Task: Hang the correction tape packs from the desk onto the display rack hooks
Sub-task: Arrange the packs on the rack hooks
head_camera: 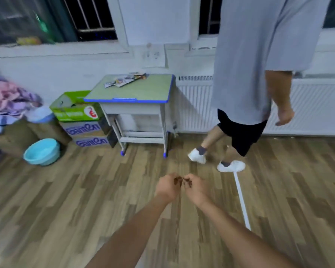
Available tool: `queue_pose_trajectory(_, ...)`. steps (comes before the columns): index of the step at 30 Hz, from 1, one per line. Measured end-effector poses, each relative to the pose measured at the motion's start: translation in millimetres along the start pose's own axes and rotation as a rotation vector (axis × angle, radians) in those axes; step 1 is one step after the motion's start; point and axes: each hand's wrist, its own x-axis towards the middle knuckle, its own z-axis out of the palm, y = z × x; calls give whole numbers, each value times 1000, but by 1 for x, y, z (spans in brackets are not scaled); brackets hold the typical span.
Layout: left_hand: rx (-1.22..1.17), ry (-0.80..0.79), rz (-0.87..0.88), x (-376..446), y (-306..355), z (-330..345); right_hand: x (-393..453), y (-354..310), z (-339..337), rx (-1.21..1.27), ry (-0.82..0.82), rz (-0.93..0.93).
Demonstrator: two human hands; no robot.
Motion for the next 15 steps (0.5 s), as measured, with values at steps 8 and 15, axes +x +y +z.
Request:
queue_pose_trajectory(8,-105,193,-34,114,-71,-116,120,-121,46,-87,20,-87)
queue_pose_trajectory(15,-93,291,-49,236,-104,-184,246,-182,77,-53,28,-98)
